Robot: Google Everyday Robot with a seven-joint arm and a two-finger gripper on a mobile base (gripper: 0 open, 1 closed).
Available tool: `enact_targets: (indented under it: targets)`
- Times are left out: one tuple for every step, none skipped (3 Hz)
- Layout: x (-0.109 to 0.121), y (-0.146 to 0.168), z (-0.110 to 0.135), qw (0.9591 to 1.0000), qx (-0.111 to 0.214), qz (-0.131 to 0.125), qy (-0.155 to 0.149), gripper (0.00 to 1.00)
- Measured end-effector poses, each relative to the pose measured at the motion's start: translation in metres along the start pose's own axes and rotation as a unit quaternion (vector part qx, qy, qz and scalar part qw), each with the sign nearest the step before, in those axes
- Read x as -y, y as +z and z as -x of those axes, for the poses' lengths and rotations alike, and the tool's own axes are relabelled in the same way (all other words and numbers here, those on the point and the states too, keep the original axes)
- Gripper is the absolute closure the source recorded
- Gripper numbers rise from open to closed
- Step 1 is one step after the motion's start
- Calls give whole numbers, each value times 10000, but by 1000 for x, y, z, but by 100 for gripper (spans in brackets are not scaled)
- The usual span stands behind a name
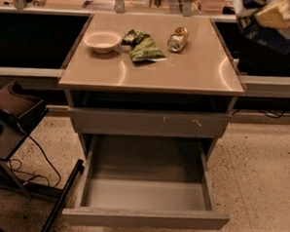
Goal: Place blue chip bag into middle drawer
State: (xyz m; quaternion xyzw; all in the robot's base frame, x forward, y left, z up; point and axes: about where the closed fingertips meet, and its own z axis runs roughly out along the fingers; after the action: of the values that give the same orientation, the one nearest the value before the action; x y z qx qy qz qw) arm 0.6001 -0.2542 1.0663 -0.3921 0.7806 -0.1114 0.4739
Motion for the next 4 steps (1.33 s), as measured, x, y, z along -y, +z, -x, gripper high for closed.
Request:
enact_targets:
  targets:
    - [-91, 33, -41, 9918, 65, 1264, 166, 100]
    - [-160, 62, -67, 9722, 277, 2312, 238, 100]
    - [-160, 62, -67, 9722, 277, 2312, 238, 100]
    - [-175, 74, -71, 9751, 361, 2174, 231, 100]
